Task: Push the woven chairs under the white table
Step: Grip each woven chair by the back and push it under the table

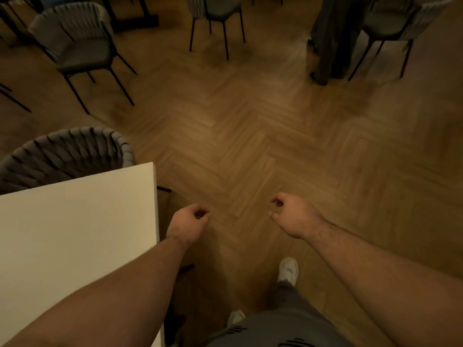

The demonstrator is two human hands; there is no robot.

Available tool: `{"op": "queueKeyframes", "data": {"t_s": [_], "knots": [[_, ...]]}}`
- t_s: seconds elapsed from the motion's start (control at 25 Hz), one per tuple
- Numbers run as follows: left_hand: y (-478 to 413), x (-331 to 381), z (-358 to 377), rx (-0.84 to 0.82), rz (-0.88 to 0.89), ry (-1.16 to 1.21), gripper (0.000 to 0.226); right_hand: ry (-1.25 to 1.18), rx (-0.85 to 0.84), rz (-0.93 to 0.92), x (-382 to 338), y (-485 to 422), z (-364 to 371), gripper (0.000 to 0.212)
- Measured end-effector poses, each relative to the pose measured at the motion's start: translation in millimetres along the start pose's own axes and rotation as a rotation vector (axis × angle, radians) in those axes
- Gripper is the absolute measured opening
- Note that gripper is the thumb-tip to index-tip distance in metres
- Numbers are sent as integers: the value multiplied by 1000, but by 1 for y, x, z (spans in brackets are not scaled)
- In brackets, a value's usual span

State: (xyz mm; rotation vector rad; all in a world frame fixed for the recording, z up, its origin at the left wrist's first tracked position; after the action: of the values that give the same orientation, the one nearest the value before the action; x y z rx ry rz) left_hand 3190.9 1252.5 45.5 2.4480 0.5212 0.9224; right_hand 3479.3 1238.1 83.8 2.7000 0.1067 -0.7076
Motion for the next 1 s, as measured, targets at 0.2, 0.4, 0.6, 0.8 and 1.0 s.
{"op": "queueKeyframes", "data": {"t_s": [0.2,0.4,0.6,0.8,1.0], "knots": [[-87,33,-35,93,-117,50,28,24,-54,-150,-11,-136,-37,43],[-135,69,-75,202,-242,172,24,108,-121,-293,-28,-263,-96,39],[-174,76,-118,285,-344,239,20,110,-149,-386,-72,-373,-123,36],[-231,42,-175,335,-468,271,13,63,-254,-518,-153,-460,-87,38],[-309,5,-241,311,-585,300,9,136,-321,-599,-230,-551,-67,39]]}}
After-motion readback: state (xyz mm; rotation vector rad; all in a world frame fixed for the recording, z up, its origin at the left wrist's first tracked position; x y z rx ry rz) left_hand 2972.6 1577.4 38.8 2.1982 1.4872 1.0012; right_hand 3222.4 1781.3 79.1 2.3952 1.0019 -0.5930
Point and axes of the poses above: each hand's wrist, its own y-axis away from the middle knuckle, its own z-axis out of the palm, x = y × z, the point moved 9 cm from there along -y, towards the middle knuckle, and after that the axes turned 13 degrees about -z, right-handed, at the moved point
